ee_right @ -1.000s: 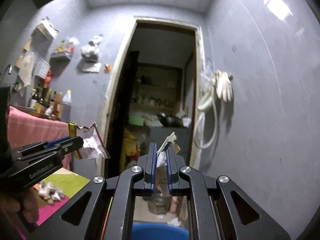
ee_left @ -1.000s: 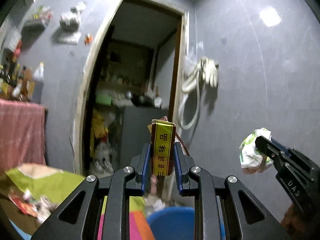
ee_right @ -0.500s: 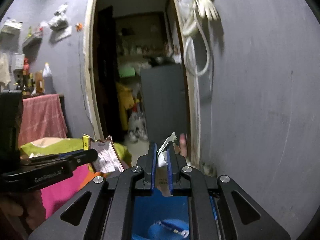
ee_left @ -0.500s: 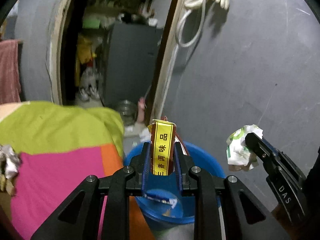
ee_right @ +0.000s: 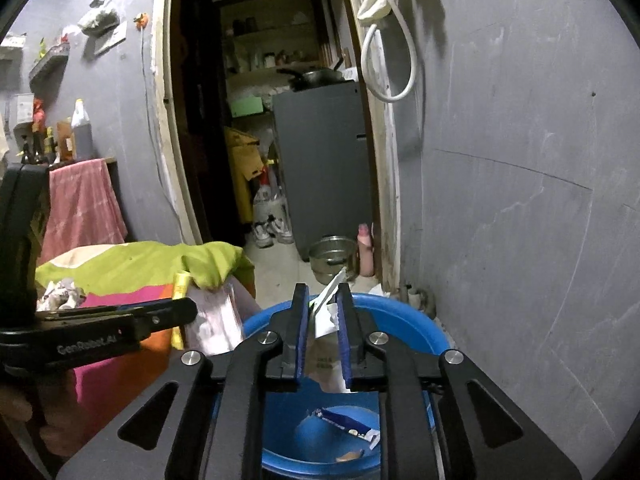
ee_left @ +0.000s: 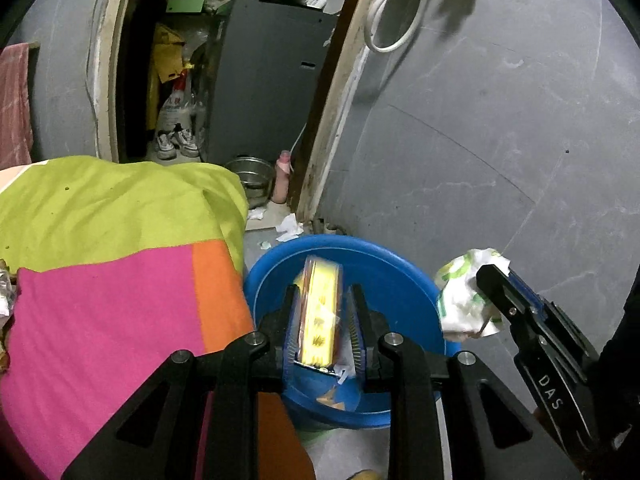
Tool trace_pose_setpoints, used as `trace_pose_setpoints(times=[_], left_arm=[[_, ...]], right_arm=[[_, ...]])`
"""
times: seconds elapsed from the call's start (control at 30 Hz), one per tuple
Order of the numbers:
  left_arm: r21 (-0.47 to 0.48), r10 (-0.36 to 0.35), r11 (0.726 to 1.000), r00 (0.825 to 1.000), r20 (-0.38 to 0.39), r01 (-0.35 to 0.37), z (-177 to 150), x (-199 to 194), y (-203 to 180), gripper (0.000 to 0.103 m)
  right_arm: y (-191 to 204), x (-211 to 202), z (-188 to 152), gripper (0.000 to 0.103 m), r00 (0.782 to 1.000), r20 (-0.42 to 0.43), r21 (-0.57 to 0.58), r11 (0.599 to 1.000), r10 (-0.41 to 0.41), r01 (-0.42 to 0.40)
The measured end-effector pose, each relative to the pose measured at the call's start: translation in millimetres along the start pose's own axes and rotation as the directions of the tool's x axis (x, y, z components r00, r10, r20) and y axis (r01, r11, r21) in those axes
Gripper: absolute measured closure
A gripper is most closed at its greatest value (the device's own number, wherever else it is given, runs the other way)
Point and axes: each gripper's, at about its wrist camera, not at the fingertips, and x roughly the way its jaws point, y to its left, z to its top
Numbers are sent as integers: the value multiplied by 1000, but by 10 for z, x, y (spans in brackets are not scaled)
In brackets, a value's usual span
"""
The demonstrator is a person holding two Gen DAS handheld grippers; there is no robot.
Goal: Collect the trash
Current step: 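Carry both items over the blue basin and open both tools to release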
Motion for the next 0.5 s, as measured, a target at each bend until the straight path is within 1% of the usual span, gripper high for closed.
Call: trace_pose_setpoints(times=[0.03, 0.1, 0.27, 0.37, 0.43, 0.5], left_arm=[[-2, -3, 1000, 1000, 3, 3, 0, -26, 8, 76], [-4, -2, 1000, 1000, 16, 2, -5, -98, 21, 76], [-25, 0, 1000, 999, 37, 1, 6, -237, 83, 76], [-33, 3, 999, 997, 71, -1, 16, -362, 120, 75], [-38, 9, 999, 994, 107, -5, 23, -484, 146, 67], [-47, 10, 999, 988, 152, -3, 31, -638, 183, 61]], right_arm=[[-9, -8, 7, 84, 1000, 0, 2, 1000, 2, -2], [0, 6, 33, 80, 1000, 3, 6, 1000, 4, -4], [-18, -60, 122, 80, 1000, 20, 24, 1000, 15, -15], [23, -143, 186, 80, 999, 40, 13, 1000, 10, -11], [61, -210, 226, 77, 998, 57, 2, 1000, 6, -6], [127, -317, 289, 77, 996, 89, -9, 1000, 5, -4]])
